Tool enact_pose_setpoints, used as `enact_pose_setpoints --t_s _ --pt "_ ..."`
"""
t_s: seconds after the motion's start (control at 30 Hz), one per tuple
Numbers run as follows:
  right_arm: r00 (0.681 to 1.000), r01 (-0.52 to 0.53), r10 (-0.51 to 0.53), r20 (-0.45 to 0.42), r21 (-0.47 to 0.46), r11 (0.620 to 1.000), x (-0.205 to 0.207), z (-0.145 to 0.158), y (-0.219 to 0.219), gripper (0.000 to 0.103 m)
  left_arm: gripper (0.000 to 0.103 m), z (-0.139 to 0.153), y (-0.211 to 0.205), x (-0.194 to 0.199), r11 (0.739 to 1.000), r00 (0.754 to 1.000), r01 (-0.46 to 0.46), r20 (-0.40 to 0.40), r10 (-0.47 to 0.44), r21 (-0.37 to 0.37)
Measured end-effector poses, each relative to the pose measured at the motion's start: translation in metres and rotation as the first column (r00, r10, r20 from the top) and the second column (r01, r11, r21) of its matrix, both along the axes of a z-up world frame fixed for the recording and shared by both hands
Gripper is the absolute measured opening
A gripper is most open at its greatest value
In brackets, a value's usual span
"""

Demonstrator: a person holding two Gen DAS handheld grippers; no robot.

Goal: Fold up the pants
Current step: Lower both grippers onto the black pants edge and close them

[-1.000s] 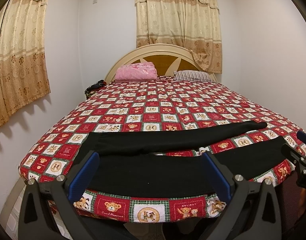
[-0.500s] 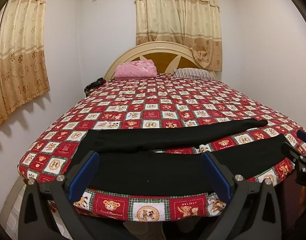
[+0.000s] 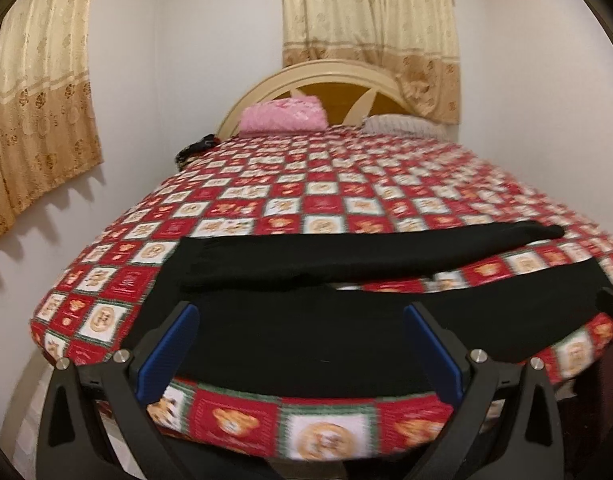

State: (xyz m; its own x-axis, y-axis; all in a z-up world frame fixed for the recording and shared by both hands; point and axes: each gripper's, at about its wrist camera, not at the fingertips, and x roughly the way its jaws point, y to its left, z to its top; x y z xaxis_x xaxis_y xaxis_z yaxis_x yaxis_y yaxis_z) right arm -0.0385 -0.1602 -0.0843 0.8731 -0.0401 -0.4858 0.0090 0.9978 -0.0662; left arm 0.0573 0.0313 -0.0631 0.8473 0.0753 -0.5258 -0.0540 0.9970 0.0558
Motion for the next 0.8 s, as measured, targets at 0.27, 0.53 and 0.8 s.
enact_pose_setpoints --t_s 0.27,0.53,0.8 --pt "0.995 0.064 -0.064 -0.083 -0.002 0.998 0.034 -0.034 -0.026 0.102 0.103 -0.029 0.072 0.070 0.994 0.992 -0.070 -0.094 0.079 0.087" --pt "0.977 0.164 -0.165 -0.138 -0.021 0.986 0.081 -0.037 -0.092 0.102 0.103 -0.035 0.145 0.147 0.978 0.977 -0.156 -0.126 0.174 0.139" --pt "0.954 0.248 -0.245 -0.171 -0.002 0.969 0.133 -0.024 -0.149 0.102 0.091 -0.071 0.182 0.217 0.993 0.954 -0.113 -0.275 0.115 0.021"
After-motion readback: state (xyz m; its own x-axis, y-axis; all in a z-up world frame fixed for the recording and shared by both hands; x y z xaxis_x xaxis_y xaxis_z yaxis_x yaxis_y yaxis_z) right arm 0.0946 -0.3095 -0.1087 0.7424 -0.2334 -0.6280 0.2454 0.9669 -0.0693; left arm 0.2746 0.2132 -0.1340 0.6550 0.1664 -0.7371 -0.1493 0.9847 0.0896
